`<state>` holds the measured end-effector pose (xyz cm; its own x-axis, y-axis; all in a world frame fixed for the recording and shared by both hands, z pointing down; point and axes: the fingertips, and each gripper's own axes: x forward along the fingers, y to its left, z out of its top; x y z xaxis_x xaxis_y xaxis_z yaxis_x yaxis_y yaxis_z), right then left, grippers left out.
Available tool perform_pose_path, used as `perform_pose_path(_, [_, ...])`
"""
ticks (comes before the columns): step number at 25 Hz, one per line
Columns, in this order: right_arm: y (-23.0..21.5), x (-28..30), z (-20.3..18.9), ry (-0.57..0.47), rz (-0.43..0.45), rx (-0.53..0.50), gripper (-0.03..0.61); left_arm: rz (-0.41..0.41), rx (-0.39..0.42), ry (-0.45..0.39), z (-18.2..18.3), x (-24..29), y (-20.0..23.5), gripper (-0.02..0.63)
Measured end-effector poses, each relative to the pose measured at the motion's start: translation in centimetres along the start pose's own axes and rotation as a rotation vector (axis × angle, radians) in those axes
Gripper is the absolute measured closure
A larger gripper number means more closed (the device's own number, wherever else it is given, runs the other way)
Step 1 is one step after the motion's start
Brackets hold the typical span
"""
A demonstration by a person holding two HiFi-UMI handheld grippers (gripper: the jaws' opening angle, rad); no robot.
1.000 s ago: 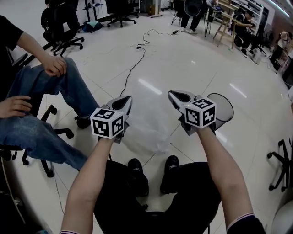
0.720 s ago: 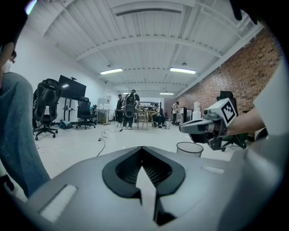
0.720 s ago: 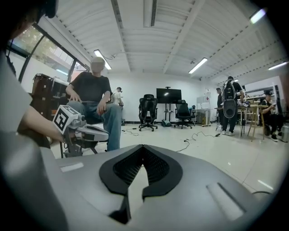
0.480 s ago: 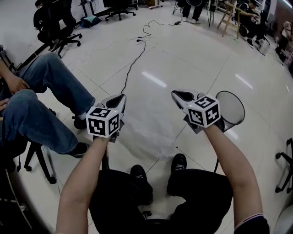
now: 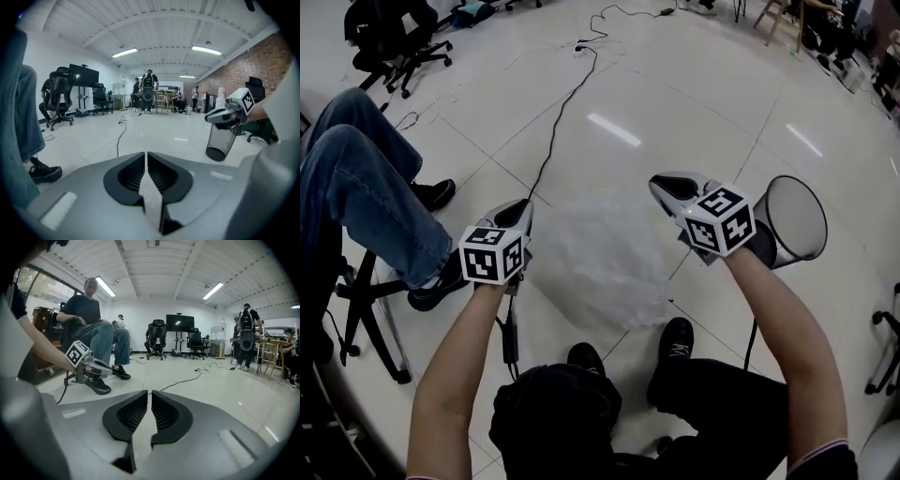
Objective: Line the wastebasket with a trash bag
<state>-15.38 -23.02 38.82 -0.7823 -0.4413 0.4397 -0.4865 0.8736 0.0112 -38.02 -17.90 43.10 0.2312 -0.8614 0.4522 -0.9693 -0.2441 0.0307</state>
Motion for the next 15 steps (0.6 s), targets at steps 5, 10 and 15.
perform_pose_path(5, [-1.8,3.9,-4.1,0.085,-0.002,0.009,0.537,0.004,-0.045,0.057,-4.5,3.1,2.7,0.569])
perform_pose_path(10, [-3.5,7.9,-7.9,0.14,-0.027,0.06,0.486,-0.011,-0.086,0.082,-7.6,5.3,3.9,0.51])
perform_pose_path(15, [-3.4,12.0,-10.9,0.182,-0.02,0.099,0.42,-0.023,-0.139,0.1,-10.6,6.4,5.4,0.442])
